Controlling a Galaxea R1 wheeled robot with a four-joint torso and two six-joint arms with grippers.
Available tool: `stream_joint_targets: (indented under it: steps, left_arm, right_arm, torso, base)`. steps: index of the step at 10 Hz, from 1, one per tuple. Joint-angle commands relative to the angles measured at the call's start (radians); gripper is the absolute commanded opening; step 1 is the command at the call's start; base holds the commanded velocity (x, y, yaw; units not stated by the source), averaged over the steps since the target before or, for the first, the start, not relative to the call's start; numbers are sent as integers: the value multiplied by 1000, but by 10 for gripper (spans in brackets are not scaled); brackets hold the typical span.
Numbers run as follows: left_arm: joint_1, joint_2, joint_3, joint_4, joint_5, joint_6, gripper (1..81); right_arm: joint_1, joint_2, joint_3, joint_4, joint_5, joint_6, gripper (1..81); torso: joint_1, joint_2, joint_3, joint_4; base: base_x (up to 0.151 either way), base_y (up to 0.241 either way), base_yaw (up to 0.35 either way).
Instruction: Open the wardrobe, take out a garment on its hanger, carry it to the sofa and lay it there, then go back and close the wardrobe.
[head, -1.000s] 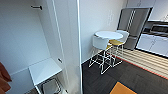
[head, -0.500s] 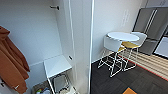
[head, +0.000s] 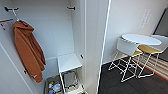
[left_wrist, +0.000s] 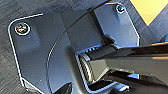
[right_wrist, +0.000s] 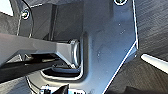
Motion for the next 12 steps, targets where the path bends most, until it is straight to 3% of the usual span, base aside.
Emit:
stream_joint_targets:
  steps: [1, 12]
  left_arm:
    - [-35, 6, 4, 10, 36, 2, 811]
    - [-35, 13, 6, 10, 60, 5, 811]
  right_arm:
    - [23, 1, 2, 1, -58, 1, 811]
    - [24, 1, 2, -1, -56, 0, 811]
  torso:
    - [0, 0, 0, 0]
    - [0, 0, 0, 0]
  base:
    - [0, 0, 355]
    - [0, 0, 346]
